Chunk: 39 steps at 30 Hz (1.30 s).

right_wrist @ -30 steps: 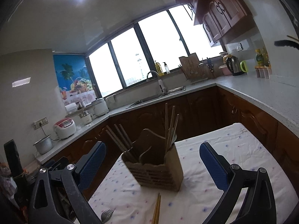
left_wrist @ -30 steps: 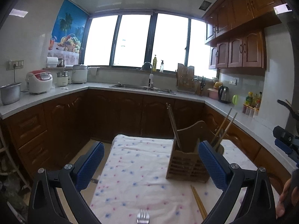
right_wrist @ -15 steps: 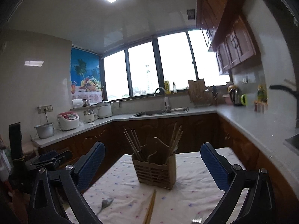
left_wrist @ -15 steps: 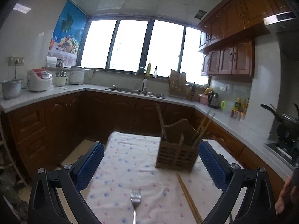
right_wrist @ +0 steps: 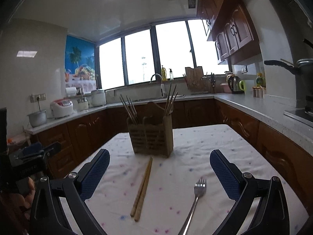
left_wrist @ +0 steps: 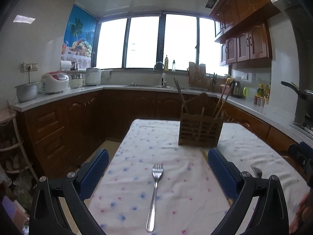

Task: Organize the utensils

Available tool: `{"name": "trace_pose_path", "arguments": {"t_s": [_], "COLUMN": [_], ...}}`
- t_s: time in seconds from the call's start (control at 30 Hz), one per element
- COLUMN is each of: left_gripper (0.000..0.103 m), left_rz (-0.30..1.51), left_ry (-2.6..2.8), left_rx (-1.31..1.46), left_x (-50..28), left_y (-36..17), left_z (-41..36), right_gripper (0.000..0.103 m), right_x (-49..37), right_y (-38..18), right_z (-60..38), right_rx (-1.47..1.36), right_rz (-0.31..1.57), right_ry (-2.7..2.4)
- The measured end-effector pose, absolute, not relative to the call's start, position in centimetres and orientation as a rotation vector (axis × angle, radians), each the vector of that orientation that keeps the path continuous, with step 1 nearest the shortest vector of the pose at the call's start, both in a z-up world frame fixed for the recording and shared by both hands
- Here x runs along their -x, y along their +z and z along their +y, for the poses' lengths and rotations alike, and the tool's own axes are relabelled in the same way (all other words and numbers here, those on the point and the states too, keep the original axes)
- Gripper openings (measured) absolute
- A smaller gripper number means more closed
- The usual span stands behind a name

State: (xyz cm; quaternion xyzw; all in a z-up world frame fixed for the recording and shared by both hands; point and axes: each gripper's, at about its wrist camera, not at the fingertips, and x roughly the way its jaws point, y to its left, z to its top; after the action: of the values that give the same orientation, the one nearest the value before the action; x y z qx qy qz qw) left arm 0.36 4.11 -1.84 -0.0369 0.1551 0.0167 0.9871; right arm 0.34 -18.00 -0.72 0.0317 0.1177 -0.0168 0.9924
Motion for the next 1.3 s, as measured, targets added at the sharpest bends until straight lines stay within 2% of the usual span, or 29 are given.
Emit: {"name": "trace_pose_path", "arguments": {"t_s": [1.3], "left_gripper": [0.102], "left_rz": [0.370], "left_ry": [0.045], "left_rx": [0.017], "left_x": [0.9], "left_y": [-2.7], "left_z": [2.9], "right_gripper": [0.103], "right_x": [0.9], "right_y": [-2.8], "right_z": [-18.4], "right_rx": [-0.051], "right_rz": [0.258], "right_ry": [-0.040]}}
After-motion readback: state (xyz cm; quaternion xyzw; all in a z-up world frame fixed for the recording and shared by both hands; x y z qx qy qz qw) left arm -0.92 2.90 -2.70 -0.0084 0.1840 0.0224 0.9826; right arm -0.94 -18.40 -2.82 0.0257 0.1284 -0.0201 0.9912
